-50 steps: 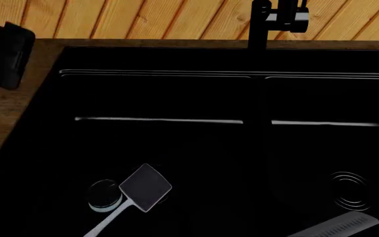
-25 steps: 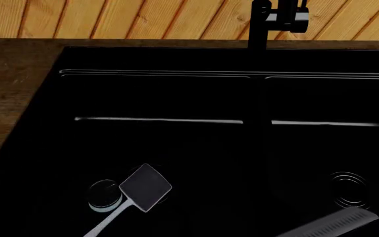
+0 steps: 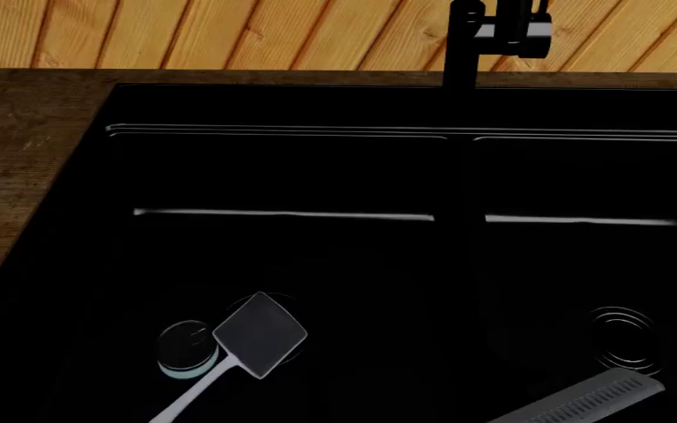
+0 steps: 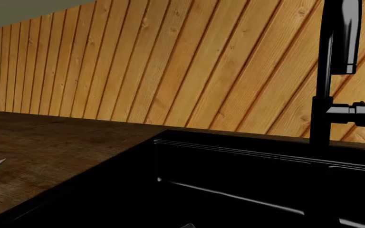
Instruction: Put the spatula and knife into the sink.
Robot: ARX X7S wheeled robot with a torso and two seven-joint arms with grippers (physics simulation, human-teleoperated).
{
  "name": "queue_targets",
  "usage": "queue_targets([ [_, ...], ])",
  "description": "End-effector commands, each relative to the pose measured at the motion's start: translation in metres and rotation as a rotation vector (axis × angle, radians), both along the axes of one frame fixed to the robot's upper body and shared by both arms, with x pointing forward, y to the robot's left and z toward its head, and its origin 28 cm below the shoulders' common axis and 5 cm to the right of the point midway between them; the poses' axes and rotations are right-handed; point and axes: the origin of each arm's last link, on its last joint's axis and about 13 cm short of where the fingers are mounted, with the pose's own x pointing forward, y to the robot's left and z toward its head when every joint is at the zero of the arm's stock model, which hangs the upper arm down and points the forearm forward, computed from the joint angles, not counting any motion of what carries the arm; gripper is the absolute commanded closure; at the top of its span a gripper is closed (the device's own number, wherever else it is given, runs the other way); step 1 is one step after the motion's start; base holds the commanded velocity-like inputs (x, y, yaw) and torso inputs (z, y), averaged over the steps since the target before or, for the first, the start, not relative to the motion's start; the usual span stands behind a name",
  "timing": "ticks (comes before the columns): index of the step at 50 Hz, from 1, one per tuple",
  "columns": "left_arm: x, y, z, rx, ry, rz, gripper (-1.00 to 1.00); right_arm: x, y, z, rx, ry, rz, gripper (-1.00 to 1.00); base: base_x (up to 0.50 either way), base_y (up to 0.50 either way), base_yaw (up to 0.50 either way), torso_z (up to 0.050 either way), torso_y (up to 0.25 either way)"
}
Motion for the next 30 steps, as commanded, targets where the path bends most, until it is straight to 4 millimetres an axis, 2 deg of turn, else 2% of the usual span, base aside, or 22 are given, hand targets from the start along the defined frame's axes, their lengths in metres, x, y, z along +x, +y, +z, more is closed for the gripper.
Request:
queue_targets([
  [1,0.015,-0.005,0.005,0.018,-0.002,0.006,-1.0,0.0,0.0,0.0,0.007,0.0,0.001,-1.0,0.0,0.0,0.0,0.0,0.0],
  [9,0.03,0.002,-0.002,-0.021,-0.029,0.024,-1.0,-0.001,0.0,-0.001,0.008,0.002,0.001,-1.0,0.0,0.0,0.0,0.0,0.0],
  [15,0.037,0.009,-0.016,-0.055,-0.025,0.061,-1.0,-0.001,0.0,0.0,0.006,-0.003,0.001,-1.0,0.0,0.0,0.0,0.0,0.0],
  [30,0.038,0.034,-0.036,-0.073,-0.021,0.18,-1.0,-0.002,0.001,-0.002,-0.001,0.002,0.0,-1.0,0.0,0.0,0.0,0.0,0.0],
])
